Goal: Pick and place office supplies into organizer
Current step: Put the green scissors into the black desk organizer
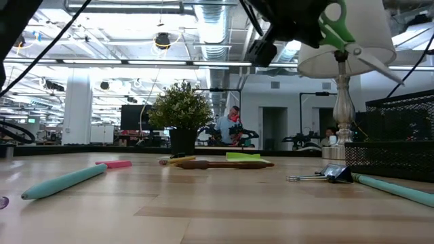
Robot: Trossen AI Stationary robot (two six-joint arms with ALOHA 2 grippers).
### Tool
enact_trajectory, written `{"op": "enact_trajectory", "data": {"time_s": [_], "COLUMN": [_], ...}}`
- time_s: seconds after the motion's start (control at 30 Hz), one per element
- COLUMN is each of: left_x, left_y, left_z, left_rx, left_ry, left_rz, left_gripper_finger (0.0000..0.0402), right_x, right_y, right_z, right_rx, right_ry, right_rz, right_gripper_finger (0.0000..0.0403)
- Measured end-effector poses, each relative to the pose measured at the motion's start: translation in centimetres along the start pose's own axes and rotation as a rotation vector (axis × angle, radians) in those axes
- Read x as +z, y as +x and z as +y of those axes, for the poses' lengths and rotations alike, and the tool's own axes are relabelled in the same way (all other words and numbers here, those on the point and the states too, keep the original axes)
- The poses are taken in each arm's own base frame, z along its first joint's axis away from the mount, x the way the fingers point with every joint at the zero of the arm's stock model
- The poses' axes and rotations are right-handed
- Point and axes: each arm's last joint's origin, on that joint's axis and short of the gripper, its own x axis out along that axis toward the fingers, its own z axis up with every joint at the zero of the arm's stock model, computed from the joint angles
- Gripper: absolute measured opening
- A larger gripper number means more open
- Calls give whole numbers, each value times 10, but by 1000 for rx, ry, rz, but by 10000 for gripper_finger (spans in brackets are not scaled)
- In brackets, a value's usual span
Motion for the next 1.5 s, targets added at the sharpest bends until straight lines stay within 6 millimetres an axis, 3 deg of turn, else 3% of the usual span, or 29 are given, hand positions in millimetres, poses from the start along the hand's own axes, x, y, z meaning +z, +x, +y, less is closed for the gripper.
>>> {"op": "enact_trajectory", "data": {"time_s": [0.23,0.37,0.5,0.7,0.87,0.97,1.07,1.17,1.27,1.4,1.5], "left_x": [-6,-9,-11,-8,-10,-12,-14,-15,-17,-17,-16], "left_y": [5,8,8,7,9,11,13,14,16,16,15], "left_z": [0,-3,-3,-6,-6,-7,-7,-8,-9,-9,-10], "left_rx": [6,-21,-21,-42,-43,-43,-46,-52,-54,-58,-62], "left_ry": [-10,-72,-138,-159,-165,-164,-179,-176,-176,-147,-129], "left_rz": [-28,11,40,-26,-33,-58,-60,-58,-54,-55,-59], "left_gripper_finger": [10,10,10,10,10,10,10,10,10,10,10], "right_x": [-6,-23,-44,-61,-82,-98,-112,-117,-122,-144,-159], "right_y": [2,-2,-22,-72,-95,-104,-111,-111,-108,-110,-105], "right_z": [2,5,7,-1,-6,-18,-37,-49,-53,-62,-73], "right_rx": [0,47,-14,-120,-135,-323,-684,-890,-939,-1020,-1100], "right_ry": [-20,-27,103,297,326,375,334,244,220,177,169], "right_rz": [16,145,327,532,801,1068,1263,1226,1227,1327,1252], "right_gripper_finger": [82,81,68,12,4,2,1,1,1,0,0]}}
